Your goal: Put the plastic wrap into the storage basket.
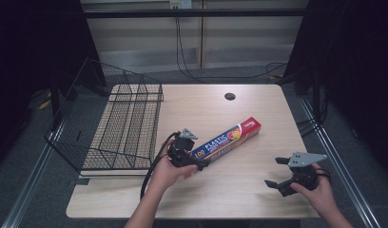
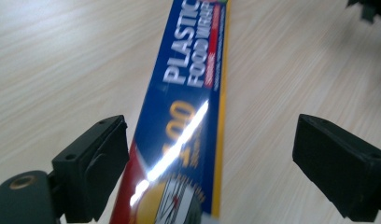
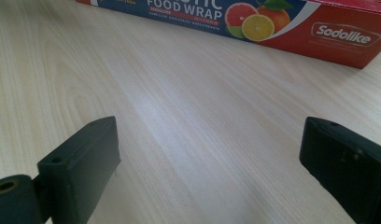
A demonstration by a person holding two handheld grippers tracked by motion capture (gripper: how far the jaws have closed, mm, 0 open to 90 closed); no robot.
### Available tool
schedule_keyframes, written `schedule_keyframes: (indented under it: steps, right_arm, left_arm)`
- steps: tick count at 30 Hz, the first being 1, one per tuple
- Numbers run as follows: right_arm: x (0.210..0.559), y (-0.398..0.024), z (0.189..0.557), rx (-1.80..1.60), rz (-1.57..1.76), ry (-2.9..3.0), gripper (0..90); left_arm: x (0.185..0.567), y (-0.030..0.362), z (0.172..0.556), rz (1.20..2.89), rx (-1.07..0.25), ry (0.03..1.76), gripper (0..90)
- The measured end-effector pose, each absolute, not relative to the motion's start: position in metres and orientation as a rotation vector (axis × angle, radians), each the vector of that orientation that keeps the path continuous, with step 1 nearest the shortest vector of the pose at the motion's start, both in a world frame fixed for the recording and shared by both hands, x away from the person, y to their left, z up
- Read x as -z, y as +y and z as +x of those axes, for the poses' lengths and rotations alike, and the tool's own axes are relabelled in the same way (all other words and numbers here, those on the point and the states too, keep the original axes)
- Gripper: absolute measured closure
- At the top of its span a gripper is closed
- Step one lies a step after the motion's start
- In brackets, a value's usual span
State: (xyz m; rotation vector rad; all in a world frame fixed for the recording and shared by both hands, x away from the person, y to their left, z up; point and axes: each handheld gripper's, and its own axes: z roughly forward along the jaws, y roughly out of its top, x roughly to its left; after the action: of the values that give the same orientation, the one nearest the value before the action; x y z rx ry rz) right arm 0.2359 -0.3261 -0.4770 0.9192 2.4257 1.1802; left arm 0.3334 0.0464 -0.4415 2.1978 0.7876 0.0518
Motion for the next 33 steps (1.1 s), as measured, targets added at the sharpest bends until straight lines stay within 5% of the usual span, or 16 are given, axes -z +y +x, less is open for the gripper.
schedule_keyframes:
  steps: [9,33]
  right_arm:
    - [0.476,-0.327,0.237,-1.185,0.915,2.421,4.8]
    - [0.475,-0.331,0.238,-1.203,0.915,2.409,4.8]
  left_arm:
    - [0.431,0.018,0.355,2.194,0.014,0.808,1.9]
    - [0.452,-0.035,0.396,2.364,0.054,0.784,15.4]
